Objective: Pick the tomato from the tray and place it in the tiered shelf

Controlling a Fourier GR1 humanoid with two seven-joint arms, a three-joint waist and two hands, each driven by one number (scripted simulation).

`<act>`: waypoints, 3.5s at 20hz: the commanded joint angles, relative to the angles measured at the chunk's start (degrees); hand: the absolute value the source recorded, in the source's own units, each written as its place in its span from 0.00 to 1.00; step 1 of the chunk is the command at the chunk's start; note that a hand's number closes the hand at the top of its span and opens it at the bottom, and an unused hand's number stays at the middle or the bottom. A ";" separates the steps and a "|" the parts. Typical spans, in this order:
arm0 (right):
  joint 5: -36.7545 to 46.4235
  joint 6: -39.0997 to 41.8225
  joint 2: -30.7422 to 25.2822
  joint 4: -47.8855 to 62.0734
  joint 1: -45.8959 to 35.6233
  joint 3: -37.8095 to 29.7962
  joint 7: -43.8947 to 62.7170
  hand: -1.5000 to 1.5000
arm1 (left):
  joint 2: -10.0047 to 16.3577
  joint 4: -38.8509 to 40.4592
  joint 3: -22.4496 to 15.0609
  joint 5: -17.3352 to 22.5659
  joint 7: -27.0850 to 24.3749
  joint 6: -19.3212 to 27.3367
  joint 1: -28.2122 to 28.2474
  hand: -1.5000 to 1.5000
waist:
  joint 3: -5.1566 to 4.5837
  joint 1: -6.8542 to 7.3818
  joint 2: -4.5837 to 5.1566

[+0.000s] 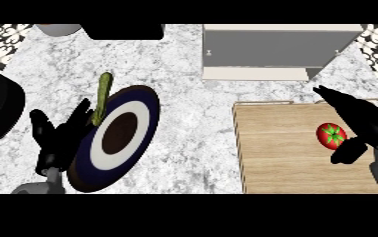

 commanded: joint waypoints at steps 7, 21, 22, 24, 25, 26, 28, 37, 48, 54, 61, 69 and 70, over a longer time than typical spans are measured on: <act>5.48 -2.40 4.95 7.23 -2.24 -1.30 -7.04 0.00 | -1.49 0.86 1.35 -1.41 0.90 -1.85 1.01 0.50 | -0.29 -0.04 0.25; 6.75 -0.25 10.37 3.66 0.92 5.53 -11.81 1.00 | -3.05 3.70 1.02 -3.37 -2.18 -1.64 1.81 0.50 | -0.32 -0.17 0.22; 5.53 1.68 14.99 0.66 -0.06 6.18 -6.47 1.00 | -2.98 4.71 1.62 -2.71 -1.37 -1.58 -1.20 0.50 | -0.37 -0.56 0.20; 4.64 1.29 22.67 1.50 -1.11 6.65 -0.57 1.00 | -1.02 1.84 1.74 -2.13 1.36 -2.71 -0.08 0.50 | -0.32 0.26 0.18; 5.48 0.98 27.37 1.54 -1.75 8.43 3.45 1.00 | -2.93 4.04 1.15 -3.02 -0.64 -1.45 -0.55 0.50 | -0.41 0.23 0.47; 4.24 0.79 30.74 1.71 -2.42 7.67 5.41 1.00 | -2.10 2.60 1.42 -2.92 -0.56 -1.84 0.21 0.50 | -0.36 0.94 0.40; 6.15 -1.21 34.25 -2.00 -4.85 9.78 10.79 1.00 | -2.48 2.00 0.49 -3.86 -0.33 -1.37 1.12 0.50 | -0.36 0.91 0.08; 5.55 -10.22 34.97 -24.50 -13.85 17.43 32.17 1.00 | -1.71 1.49 1.90 -2.45 -0.11 -2.62 0.99 0.50 | -0.39 -0.13 -0.31; 2.53 5.38 35.07 -37.28 -37.34 6.00 57.30 1.00 | -1.06 2.81 3.67 -1.43 2.17 -3.24 -1.56 0.50 | -0.36 -0.54 -0.10; -1.12 4.62 31.73 -24.39 -50.76 -7.50 54.65 1.00 | 0.67 6.45 5.56 -1.11 1.40 -4.53 -4.65 0.50 | -0.40 -0.38 0.18; -2.92 3.07 23.12 -11.09 -57.24 -16.63 45.96 1.00 | -3.83 3.52 1.50 -4.66 -1.85 -2.06 0.50 0.50 | -0.33 0.23 0.28; -5.70 3.49 17.32 5.63 -66.02 -20.81 38.71 1.00 | -5.73 3.89 0.92 -6.25 -1.93 0.07 0.60 0.50 | -0.35 0.53 0.41; -5.11 3.75 16.17 7.12 -62.90 -19.44 34.47 1.00 | -2.27 -1.44 2.29 -3.92 3.98 -1.94 -0.37 0.50 | -0.30 0.71 0.36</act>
